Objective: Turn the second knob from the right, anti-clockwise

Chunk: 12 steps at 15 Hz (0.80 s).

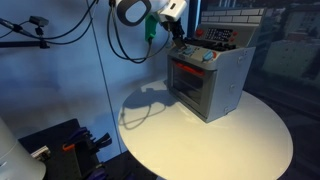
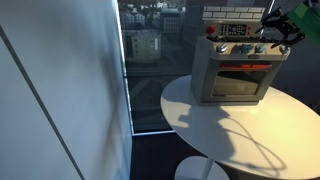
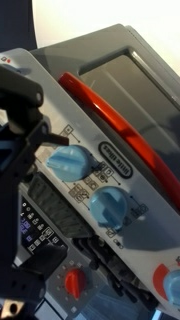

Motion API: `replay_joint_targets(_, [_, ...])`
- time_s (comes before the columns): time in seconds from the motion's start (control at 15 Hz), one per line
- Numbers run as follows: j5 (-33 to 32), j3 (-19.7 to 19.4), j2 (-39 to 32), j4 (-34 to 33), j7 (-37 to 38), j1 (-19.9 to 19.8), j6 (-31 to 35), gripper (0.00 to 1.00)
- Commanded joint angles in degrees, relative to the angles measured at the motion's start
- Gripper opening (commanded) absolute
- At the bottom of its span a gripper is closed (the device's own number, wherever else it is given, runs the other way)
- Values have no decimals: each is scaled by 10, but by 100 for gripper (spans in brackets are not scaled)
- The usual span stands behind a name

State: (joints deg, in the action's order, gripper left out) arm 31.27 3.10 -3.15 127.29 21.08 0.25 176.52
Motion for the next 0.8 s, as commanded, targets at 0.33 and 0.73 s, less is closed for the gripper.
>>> replay_joint_targets(0.33, [34, 6, -10, -15, -22, -4, 9, 100])
replay_joint_targets(0.73, [33, 6, -17, -22, -20, -7, 12, 100])
